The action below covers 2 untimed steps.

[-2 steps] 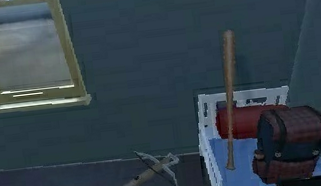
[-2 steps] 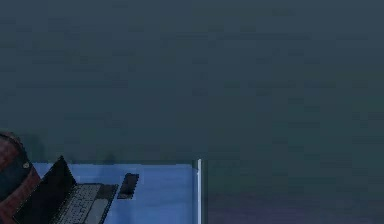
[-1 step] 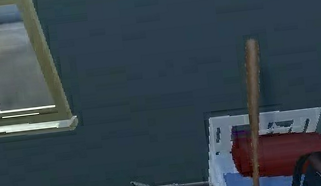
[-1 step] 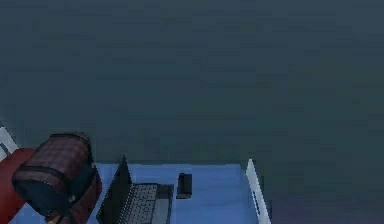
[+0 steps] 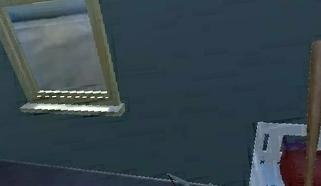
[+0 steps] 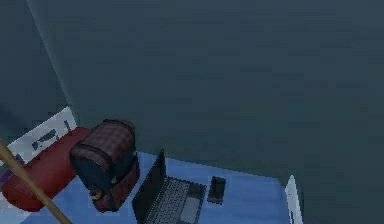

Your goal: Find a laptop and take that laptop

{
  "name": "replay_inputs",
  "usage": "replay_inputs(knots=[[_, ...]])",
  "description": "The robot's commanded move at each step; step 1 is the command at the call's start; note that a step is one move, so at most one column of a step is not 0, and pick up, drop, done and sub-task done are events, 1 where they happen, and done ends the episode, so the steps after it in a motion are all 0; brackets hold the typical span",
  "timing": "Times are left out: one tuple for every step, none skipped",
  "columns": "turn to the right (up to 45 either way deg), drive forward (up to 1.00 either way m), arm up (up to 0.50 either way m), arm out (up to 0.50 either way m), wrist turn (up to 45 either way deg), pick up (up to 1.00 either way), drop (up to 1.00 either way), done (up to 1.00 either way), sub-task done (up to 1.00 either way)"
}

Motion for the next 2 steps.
replay_inputs(knots=[[0.0,0.00,0.46,0.00,0.0,0.00,0.00,0.00,0.00],[0.0,0.00,0.00,0.14,0.0,0.00,0.00,0.00,0.00]])
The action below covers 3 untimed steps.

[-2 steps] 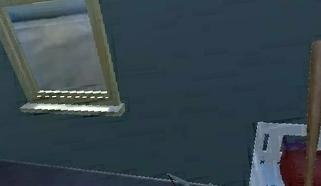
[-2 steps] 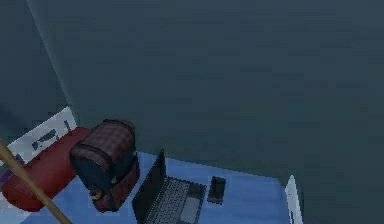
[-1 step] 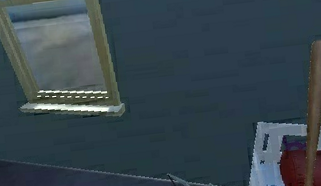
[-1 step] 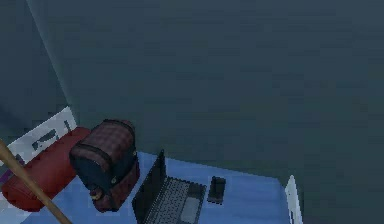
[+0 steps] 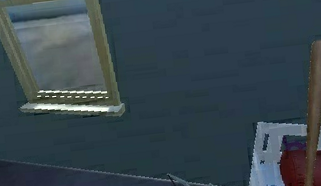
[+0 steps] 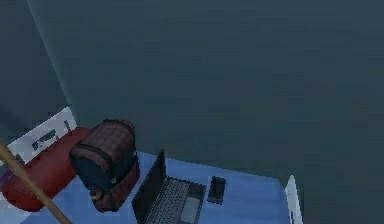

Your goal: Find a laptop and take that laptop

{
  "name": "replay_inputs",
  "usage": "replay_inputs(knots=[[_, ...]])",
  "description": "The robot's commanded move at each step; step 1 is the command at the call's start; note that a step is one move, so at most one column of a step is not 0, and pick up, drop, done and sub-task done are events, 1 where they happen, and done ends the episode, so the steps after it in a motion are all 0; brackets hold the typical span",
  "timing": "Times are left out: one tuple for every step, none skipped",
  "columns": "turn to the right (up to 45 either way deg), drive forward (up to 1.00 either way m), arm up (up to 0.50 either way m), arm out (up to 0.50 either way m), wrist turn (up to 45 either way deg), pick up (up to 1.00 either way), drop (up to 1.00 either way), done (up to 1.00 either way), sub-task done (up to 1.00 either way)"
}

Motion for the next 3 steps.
replay_inputs(knots=[[0.0,0.00,0.00,0.00,45.0,0.00,0.00,0.00,0.00],[0.0,0.00,0.00,0.00,45.0,0.00,0.00,0.00,0.00],[0.0,0.00,0.00,0.00,45.0,0.00,0.00,0.00,0.00]])
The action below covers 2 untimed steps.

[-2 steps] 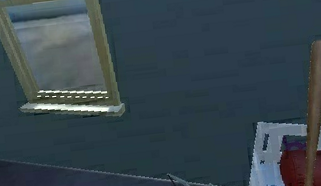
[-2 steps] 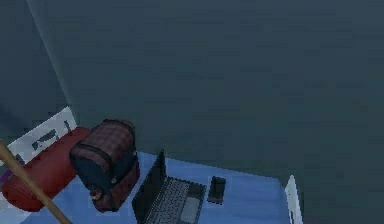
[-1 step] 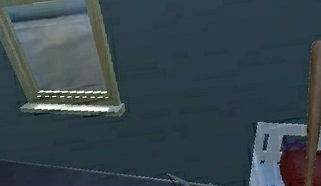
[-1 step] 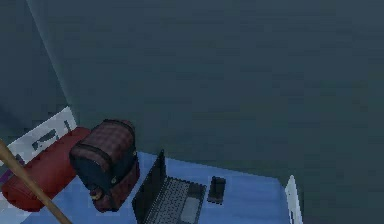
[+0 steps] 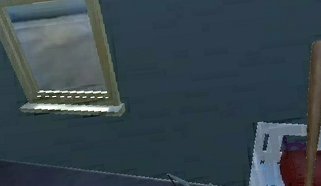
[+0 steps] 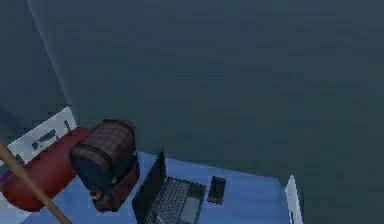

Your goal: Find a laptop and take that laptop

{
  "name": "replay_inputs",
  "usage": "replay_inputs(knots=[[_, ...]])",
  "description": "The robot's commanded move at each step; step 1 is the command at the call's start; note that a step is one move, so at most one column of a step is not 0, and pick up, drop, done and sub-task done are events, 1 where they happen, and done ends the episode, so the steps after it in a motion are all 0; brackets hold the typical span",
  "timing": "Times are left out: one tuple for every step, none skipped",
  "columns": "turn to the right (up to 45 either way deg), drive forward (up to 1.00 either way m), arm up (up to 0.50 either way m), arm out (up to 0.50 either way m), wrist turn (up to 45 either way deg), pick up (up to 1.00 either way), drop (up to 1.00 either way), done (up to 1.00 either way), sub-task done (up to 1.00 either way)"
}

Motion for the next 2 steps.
replay_inputs(knots=[[0.0,0.00,0.00,0.00,45.0,0.00,0.00,0.00,0.00],[0.0,0.00,0.00,0.00,9.0,0.00,0.00,0.00,0.00]])
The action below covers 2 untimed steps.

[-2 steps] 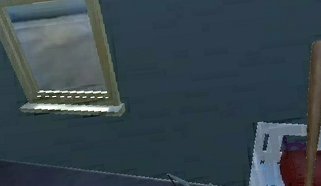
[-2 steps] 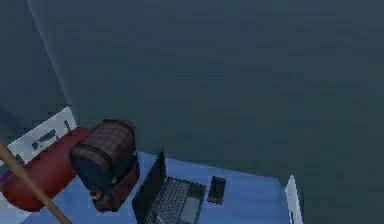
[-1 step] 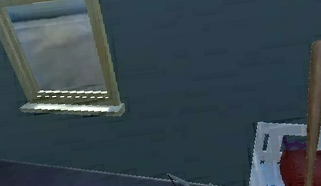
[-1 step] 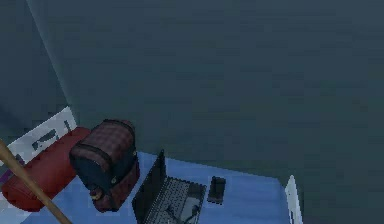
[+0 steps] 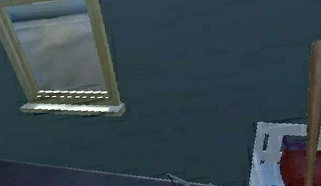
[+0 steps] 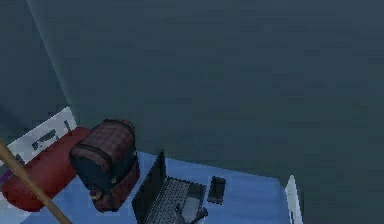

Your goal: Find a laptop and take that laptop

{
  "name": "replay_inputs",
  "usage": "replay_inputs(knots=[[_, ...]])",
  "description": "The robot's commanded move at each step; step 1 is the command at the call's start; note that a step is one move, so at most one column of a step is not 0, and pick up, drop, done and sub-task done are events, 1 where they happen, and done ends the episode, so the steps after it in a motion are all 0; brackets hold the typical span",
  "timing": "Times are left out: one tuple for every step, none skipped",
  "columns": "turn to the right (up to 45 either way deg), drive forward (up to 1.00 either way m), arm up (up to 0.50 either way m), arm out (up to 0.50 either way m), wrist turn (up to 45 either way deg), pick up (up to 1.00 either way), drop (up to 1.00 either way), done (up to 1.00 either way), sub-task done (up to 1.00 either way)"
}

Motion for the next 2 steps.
replay_inputs(knots=[[0.0,0.00,-0.30,0.00,0.0,0.00,0.00,0.00,0.00],[0.0,0.00,0.00,0.00,0.0,1.00,0.00,0.00,0.00]])
